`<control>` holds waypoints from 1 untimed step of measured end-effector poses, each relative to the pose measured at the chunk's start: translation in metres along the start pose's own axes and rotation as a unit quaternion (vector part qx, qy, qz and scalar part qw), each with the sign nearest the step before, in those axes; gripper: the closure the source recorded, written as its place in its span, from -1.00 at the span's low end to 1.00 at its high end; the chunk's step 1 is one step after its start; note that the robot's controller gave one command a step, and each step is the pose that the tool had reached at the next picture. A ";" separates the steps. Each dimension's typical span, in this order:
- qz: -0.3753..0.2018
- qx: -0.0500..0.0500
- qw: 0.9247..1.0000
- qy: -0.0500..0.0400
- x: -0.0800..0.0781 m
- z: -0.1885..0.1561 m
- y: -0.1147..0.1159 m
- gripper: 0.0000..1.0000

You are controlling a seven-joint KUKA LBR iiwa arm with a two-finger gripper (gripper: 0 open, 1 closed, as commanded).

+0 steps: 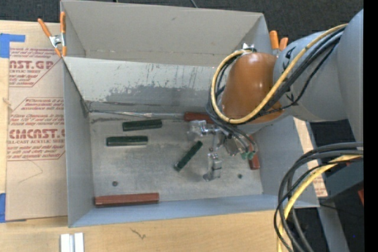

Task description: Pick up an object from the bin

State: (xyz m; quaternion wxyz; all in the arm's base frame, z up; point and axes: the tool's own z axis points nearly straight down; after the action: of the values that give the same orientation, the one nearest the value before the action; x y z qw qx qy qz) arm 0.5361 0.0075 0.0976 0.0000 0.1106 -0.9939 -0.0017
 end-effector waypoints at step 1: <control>0.022 0.001 1.000 0.000 -0.011 0.027 0.019 1.00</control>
Offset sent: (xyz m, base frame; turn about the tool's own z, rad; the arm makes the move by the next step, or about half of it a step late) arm 0.0000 0.0000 0.0000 0.0000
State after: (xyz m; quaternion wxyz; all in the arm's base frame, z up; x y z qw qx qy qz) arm 0.5426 0.0280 0.0705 -0.0005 0.0889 -0.9960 -0.0005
